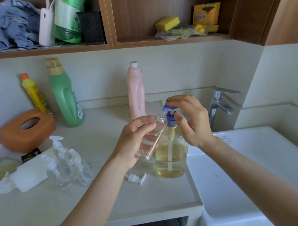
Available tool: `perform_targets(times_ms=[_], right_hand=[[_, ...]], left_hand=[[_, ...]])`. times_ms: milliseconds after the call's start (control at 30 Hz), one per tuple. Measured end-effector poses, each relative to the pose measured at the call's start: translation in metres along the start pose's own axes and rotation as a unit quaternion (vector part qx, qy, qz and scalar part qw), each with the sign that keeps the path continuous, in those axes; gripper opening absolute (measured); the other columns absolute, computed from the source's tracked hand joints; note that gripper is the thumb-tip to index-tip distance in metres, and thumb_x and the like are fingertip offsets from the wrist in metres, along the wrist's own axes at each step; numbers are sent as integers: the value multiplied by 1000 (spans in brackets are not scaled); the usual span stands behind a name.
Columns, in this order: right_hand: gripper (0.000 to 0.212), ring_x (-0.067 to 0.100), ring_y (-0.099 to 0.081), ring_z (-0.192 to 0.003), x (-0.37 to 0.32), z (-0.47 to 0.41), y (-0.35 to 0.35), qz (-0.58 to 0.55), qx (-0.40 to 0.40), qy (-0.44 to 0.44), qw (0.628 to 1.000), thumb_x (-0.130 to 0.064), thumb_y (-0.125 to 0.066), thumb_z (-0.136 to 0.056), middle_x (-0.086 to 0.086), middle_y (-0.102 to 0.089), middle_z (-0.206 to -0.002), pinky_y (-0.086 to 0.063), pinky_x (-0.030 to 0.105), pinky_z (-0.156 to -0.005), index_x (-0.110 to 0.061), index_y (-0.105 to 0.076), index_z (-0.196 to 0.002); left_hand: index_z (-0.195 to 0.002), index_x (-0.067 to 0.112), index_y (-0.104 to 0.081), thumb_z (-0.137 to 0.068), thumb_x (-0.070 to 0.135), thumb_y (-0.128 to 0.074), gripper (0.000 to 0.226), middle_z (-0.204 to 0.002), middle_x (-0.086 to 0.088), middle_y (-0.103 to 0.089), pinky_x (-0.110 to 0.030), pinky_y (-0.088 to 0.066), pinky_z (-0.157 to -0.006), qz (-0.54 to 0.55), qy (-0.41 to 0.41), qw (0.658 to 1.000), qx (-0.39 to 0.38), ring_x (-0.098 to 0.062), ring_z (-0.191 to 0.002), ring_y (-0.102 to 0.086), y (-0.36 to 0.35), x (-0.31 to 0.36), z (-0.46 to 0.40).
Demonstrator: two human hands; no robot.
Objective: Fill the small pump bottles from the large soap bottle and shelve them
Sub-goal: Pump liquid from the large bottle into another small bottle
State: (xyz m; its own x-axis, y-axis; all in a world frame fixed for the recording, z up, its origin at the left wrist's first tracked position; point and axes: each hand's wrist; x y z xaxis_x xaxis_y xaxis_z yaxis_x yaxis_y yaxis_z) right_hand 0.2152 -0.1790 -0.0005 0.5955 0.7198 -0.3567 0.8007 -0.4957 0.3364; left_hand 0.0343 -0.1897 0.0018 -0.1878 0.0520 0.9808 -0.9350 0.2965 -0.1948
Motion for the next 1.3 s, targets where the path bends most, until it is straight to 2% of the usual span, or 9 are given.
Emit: perform_targets(times_ms=[200,333,467,600,733,833,1100,1167,1300], right_hand=[[46,24,-54,-113,4,20,-23,-22,77,18,997,-31,-38,-96,12,-61,-113,-41,36,-98,7,-64,-103],[34,23,-56,-92,1,19,-32,1,113,-14,993,-21,-44,-90,12,-67,-90,-35,9,-86,3,-67,-84],[29,26,-56,-85,-3,18,-32,17,116,-27,993,-9,-41,-79,14,-67,-84,-33,2,-81,3,-67,-79],[30,33,-57,-82,-7,13,-25,18,84,-31,996,-8,-40,-77,13,-67,-88,-34,4,-82,2,-68,-81],[32,26,-57,-83,-7,-4,-9,28,39,-14,999,-14,-39,-84,5,-67,-90,-38,15,-82,-5,-70,-84],[36,23,-59,-86,-3,-10,-2,26,12,-6,1000,-20,-38,-90,3,-68,-93,-40,21,-83,-7,-71,-88],[35,28,-59,-99,2,8,-18,5,73,5,997,-18,-41,-88,10,-67,-102,-39,24,-92,0,-70,-96],[33,29,-60,-92,1,10,-23,14,90,1,996,-16,-42,-85,11,-68,-96,-38,19,-89,0,-71,-90],[30,24,-57,-83,2,12,-27,16,103,-12,994,-8,-42,-78,9,-68,-82,-37,11,-81,-1,-72,-79]], left_hand=[[-90,23,-74,-72,30,-66,21,-85,-5,-73,-27,-50,-50,26,-15,1000,3,-24,-64,-68,-2,-9,-4],[-79,29,-76,-71,33,-66,13,-87,-5,-75,-25,-48,-47,26,10,1000,7,-21,-58,-67,0,-18,-4],[-80,27,-76,-71,32,-65,15,-83,-4,-73,-26,-49,-47,16,17,1000,9,-23,-58,-67,3,-19,-5],[-100,14,-70,-72,28,-62,32,-92,-9,-73,-28,-51,-51,6,15,1000,-9,-22,-63,-66,4,-15,-5],[-120,7,-61,-74,26,-67,50,-104,-14,-72,-40,-52,-74,-52,-41,998,-19,-24,-85,-67,3,-8,-5],[-124,4,-58,-71,25,-72,59,-105,-12,-73,-44,-53,-80,-68,-76,995,-10,-23,-94,-69,0,-7,-4],[-116,6,-63,-65,22,-87,59,-95,-9,-75,-21,-51,-60,-52,-98,994,17,-16,-84,-71,-1,-13,-5],[-113,14,-66,-62,30,-84,57,-97,-6,-75,-29,-54,-60,-73,-87,993,22,-19,-87,-71,2,-15,-5],[-113,26,-69,-58,49,-80,60,-100,-3,-75,-66,-51,-68,-119,-55,991,23,-34,-95,-69,7,-16,-4]])
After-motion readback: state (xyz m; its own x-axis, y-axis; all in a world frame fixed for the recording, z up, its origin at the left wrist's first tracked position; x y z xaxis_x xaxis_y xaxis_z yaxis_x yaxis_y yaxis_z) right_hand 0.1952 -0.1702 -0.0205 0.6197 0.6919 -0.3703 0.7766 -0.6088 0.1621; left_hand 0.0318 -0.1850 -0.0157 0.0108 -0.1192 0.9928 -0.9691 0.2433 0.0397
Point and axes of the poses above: each hand's wrist, its own z-axis away from the middle knuckle, its own y-axis out of the back of the hand, x = y × z
